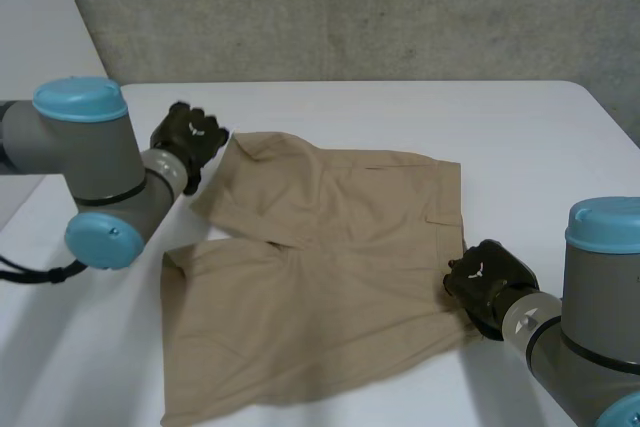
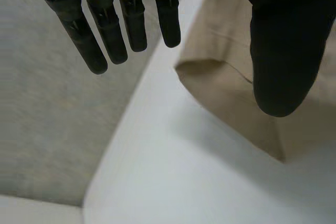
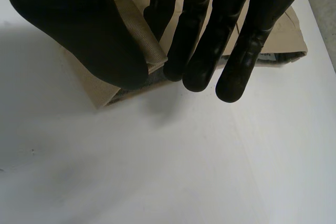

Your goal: Fold the shorts.

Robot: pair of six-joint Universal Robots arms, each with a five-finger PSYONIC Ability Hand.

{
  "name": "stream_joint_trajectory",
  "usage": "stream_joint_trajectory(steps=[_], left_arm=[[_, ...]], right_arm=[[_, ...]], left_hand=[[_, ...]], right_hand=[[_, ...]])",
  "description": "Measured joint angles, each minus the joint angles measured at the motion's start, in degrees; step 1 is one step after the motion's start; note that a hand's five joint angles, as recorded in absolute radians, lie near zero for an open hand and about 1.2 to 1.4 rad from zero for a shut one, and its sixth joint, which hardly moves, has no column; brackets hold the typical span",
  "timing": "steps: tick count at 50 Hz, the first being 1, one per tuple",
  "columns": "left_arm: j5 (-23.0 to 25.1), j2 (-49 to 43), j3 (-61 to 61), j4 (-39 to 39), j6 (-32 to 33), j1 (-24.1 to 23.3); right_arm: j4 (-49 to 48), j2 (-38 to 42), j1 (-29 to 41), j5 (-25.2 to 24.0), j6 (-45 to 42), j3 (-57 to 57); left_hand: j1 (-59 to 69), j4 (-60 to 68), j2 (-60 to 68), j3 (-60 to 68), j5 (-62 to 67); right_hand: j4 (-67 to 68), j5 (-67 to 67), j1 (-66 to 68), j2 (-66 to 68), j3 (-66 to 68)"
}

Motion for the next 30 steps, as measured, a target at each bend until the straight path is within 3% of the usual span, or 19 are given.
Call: stream_joint_trajectory(steps=[5,14,30], left_arm=[[1.78,-2.58,3.31,2.45,-0.41,-1.55],[7.1,-7.0,6.6,-0.7,-3.35,-1.92],[6.98,-8.3,7.76,-7.39,-3.98,1.76]], right_arm=[[-0.03,0.07,-0.11,0.0,0.0,0.0],[-0.09,0.22,-0.18,0.0,0.0,-0.04],[-0.35,0.95,-0.21,0.05,-0.09,-0.07]], left_hand=[[0.3,0.42,0.32,0.26,0.52],[9.31,9.76,8.93,8.69,9.72],[13.05,13.62,12.86,12.66,13.4]], right_hand=[[0.0,0.0,0.0,0.0,0.0],[0.0,0.0,0.0,0.0,0.0],[0.0,0.0,0.0,0.0,0.0]])
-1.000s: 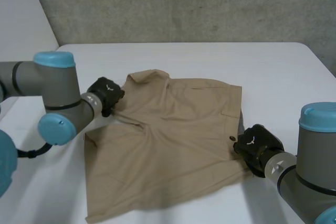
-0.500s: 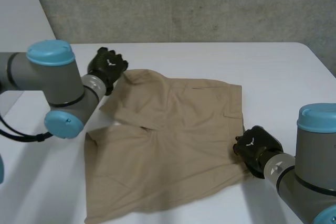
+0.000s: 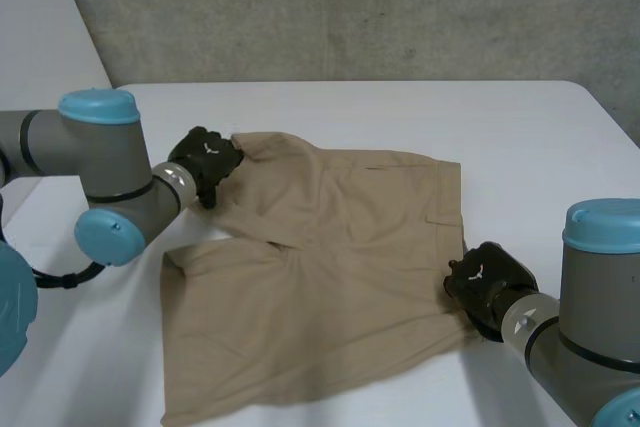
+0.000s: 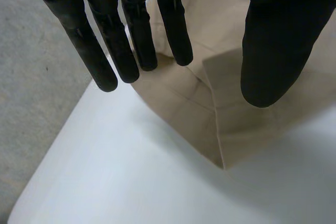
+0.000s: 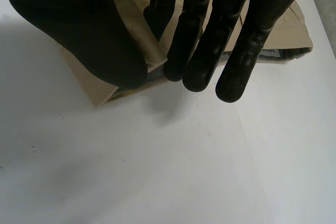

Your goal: Fold the shorts.

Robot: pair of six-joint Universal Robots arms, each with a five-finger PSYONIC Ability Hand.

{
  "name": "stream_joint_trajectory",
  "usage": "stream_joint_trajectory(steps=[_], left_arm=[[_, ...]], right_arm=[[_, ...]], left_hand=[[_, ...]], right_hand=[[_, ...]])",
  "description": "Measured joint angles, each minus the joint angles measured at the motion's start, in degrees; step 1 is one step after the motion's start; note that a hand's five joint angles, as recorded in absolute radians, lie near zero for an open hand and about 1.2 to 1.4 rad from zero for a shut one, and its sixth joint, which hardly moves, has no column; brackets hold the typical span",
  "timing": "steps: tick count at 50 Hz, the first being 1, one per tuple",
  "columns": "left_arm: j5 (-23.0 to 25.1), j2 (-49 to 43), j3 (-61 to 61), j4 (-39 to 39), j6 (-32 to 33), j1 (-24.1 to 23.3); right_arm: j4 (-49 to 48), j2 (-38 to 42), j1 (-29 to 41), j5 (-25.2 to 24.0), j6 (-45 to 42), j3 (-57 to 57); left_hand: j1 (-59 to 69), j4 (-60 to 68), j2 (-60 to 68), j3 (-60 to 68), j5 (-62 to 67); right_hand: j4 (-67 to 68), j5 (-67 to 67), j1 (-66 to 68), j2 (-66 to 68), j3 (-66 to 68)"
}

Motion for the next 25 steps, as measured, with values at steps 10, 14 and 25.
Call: stream_joint_trajectory(steps=[10,14,25], left_arm=[[0.35,-1.84,1.12,-2.74,0.07,0.55],[0.73,-1.88,1.2,-2.89,-0.01,0.44],[1.98,-2.49,1.83,-2.98,-0.15,0.47]], right_arm=[[-0.03,0.0,0.08,0.03,-0.07,0.08],[-0.06,0.04,0.11,0.03,-0.18,0.09],[-0.09,0.26,0.09,0.02,-0.27,0.08]], left_hand=[[0.48,0.56,0.76,0.86,0.71],[-0.31,-0.41,-0.08,-0.04,-0.11],[21.94,20.23,20.29,20.07,20.14]], right_hand=[[0.0,0.0,0.0,0.0,0.0],[0.0,0.0,0.0,0.0,0.0],[0.0,0.0,0.0,0.0,0.0]])
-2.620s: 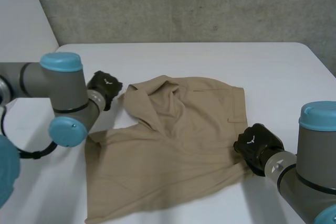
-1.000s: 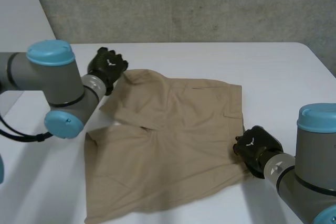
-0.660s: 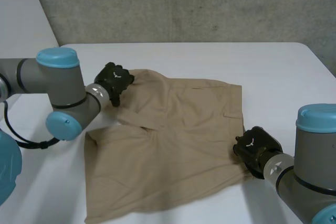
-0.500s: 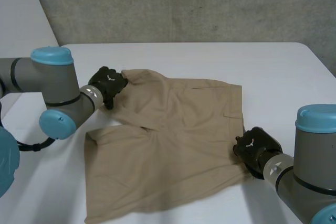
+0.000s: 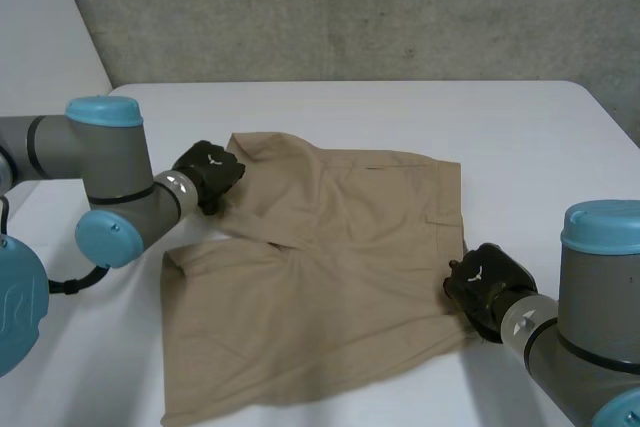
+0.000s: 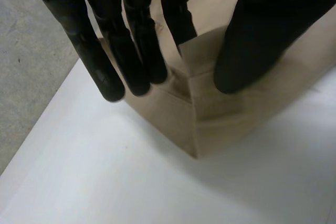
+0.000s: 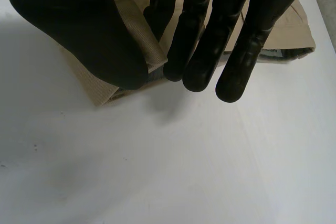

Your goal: Fold the shorts.

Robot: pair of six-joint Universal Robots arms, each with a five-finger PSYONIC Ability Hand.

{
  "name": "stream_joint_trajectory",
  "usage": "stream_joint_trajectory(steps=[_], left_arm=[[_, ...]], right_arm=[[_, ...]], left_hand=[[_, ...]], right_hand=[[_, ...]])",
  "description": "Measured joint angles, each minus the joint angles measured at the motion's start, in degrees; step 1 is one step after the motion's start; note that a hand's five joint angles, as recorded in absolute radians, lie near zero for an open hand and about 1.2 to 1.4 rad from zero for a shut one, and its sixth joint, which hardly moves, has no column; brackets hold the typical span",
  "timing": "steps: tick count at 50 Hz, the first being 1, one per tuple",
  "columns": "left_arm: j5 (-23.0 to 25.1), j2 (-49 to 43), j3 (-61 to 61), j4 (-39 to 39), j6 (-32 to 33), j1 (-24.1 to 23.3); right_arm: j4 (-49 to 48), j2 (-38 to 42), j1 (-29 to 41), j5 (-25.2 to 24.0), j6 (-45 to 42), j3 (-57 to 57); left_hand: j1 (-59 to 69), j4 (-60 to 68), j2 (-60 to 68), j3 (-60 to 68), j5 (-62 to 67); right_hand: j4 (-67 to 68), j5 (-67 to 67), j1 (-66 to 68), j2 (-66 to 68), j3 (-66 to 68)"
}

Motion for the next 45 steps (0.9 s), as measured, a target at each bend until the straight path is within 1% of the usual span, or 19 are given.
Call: stream_joint_trajectory(steps=[1,2,6,7,10,12,16,21,24,25,28,29,30,31,33,35,40,41,45], left_arm=[[-0.15,-0.17,0.16,0.02,-0.01,0.04],[-0.46,-0.29,0.36,0.06,-0.04,0.11],[-3.81,-0.54,1.43,0.72,-0.41,0.82],[-6.87,-0.5,1.86,1.52,-0.66,1.36],[-11.07,-0.37,1.88,2.95,-0.86,2.04],[-14.91,-0.16,1.04,4.78,-0.96,2.64],[-17.88,0.66,-2.48,6.94,-1.11,3.03],[-17.31,1.86,-6.52,7.76,-1.17,2.84],[-15.98,2.6,-8.73,7.99,-1.25,2.45],[-15.6,2.89,-9.19,8.05,-1.3,2.35],[-15.07,3.9,-9.8,8.17,-1.4,2.2],[-15.07,3.9,-9.8,8.17,-1.4,2.2],[-15.0,4.43,-9.95,8.19,-1.44,2.18],[-14.96,5.15,-10.14,8.21,-1.48,2.21],[-15.03,7.14,-10.86,8.21,-1.61,2.33],[-15.05,7.59,-11.06,8.22,-1.63,2.37],[-15.14,16.79,-18.03,8.18,-2.9,2.83],[-15.14,16.79,-18.03,8.18,-2.9,2.83],[-14.8,29.14,-30.33,8.11,-8.07,2.53]], right_arm=[[0.0,0.05,-0.01,0.0,0.0,-0.01],[0.0,0.1,-0.02,0.0,0.0,-0.03],[-0.02,0.31,-0.03,-0.01,-0.04,-0.08],[-0.02,0.43,-0.04,-0.01,-0.06,-0.11],[-0.01,0.67,-0.03,-0.02,-0.11,-0.15],[0.07,0.87,-0.03,0.09,-0.16,-0.12],[0.0,1.03,0.17,0.08,-0.18,-0.17],[0.02,1.06,0.34,0.19,-0.18,-0.18],[0.05,1.03,0.42,0.2,-0.11,-0.21],[0.06,0.96,0.45,0.22,-0.01,-0.24],[0.08,0.74,0.45,0.22,0.23,-0.31],[0.08,0.74,0.45,0.22,0.23,-0.31],[0.08,0.7,0.44,0.22,0.27,-0.33],[0.09,0.56,0.43,0.19,0.41,-0.39],[0.12,0.38,0.4,0.14,0.7,-0.53],[0.13,0.35,0.4,0.13,0.77,-0.56],[0.19,-0.19,0.45,0.12,4.13,-1.5],[0.19,-0.19,0.45,0.12,4.13,-1.5],[0.21,-1.01,0.57,-0.06,11.58,-3.36]], left_hand=[[4.39,5.81,5.74,5.72,5.48],[4.51,8.96,9.05,8.73,7.3],[4.51,10.45,10.56,10.35,7.32],[4.51,10.5,10.63,10.41,7.32],[4.51,10.51,10.65,10.41,7.32],[4.51,10.51,10.68,10.41,7.32],[4.51,10.51,10.73,10.43,7.32],[4.51,10.51,10.73,10.44,7.32],[4.51,10.52,10.74,10.44,7.32],[2.02,7.34,6.75,6.55,5.13],[-22.66,-16.56,-16.38,-15.97,-16.61],[-22.66,-16.56,-16.38,-15.97,-16.61],[-26.37,-20.11,-21.01,-19.41,-20.11],[-37.55,-33.01,-32.57,-32.11,-32.79],[-38.42,-37.03,-36.63,-36.2,-36.67],[-38.42,-37.03,-36.63,-36.2,-36.67],[-38.42,-37.64,-37.33,-36.97,-37.39],[-38.42,-37.64,-37.33,-36.97,-37.39],[-38.42,-37.65,-37.33,-36.97,-37.39]], right_hand=[[0.0,0.0,0.0,0.0,0.0],[0.0,0.0,0.0,0.0,0.0],[0.0,0.0,0.0,0.0,0.0],[0.0,0.0,0.0,0.0,0.0],[0.0,0.0,0.0,0.0,0.0],[0.0,0.01,0.0,0.0,0.0],[0.0,0.32,0.0,0.0,0.0],[0.0,0.44,0.0,0.0,0.0],[0.0,0.48,0.0,0.0,0.0],[0.0,0.49,0.0,0.0,0.0],[0.0,0.51,0.0,0.0,0.0],[0.0,0.51,0.0,0.0,0.0],[0.0,0.51,0.0,0.0,0.0],[0.0,0.51,0.0,0.0,0.0],[0.0,0.51,0.0,0.0,0.0],[0.0,0.51,0.0,0.0,0.0],[0.0,0.51,0.0,0.0,0.0],[0.0,0.51,0.0,0.0,0.0],[0.0,0.51,0.0,0.0,0.0]])
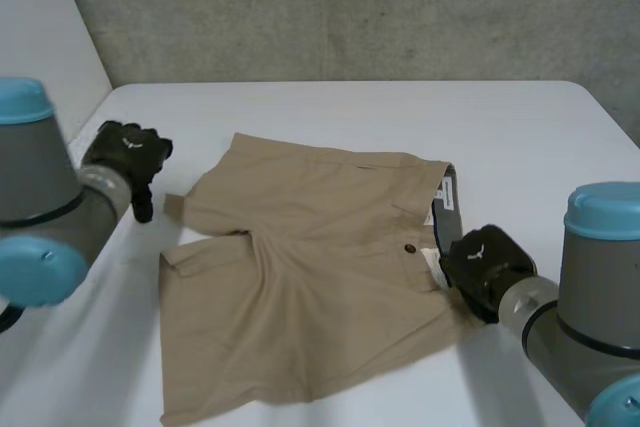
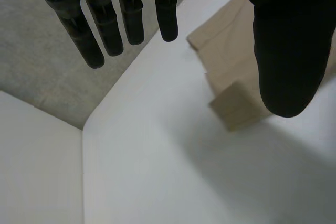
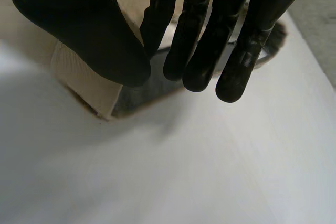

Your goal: Fold the shorts.

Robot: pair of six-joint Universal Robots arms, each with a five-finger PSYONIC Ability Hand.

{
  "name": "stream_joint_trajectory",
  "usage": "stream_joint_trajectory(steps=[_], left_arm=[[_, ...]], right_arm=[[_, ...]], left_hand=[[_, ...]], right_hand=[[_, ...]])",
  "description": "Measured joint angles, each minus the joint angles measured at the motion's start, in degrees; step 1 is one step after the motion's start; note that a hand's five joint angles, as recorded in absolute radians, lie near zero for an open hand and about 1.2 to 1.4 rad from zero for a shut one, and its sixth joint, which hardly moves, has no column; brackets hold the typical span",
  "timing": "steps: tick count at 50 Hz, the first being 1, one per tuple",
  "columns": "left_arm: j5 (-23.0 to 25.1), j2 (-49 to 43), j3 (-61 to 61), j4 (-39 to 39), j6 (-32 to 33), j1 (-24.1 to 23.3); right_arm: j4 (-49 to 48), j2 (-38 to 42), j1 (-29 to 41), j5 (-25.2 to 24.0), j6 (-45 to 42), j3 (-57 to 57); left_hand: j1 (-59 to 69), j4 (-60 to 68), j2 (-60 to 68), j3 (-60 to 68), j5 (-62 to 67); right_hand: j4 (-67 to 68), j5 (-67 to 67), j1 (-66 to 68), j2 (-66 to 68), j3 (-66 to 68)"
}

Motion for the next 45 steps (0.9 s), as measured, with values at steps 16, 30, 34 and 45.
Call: stream_joint_trajectory(steps=[16,30,34,45], left_arm=[[-0.1,20.83,-26.93,-6.0,-23.36,-9.63],[-0.15,20.74,-31.58,-11.09,-28.01,-14.11],[-0.24,20.74,-31.82,-10.89,-27.87,-15.56],[-0.3,24.65,-32.24,-8.88,-27.18,-17.7]], right_arm=[[-0.7,0.7,-0.68,-2.75,27.28,-9.15],[-3.11,3.48,-0.62,-3.58,29.06,-9.25],[-2.9,2.13,-0.38,-5.24,25.77,-7.45],[-1.48,-12.89,-6.81,-18.53,-3.64,8.61]], left_hand=[[0.0,0.0,0.0,0.0,0.0],[0.0,0.0,0.0,0.0,0.0],[0.0,0.0,0.0,0.0,0.0],[0.0,0.0,0.0,0.0,0.0]], right_hand=[[0.0,0.0,0.0,0.0,0.0],[-3.0,-2.57,-1.39,-2.84,-2.76],[-20.64,-19.49,-16.06,-21.3,-20.33],[-36.23,-35.54,-27.83,-34.86,-36.11]])
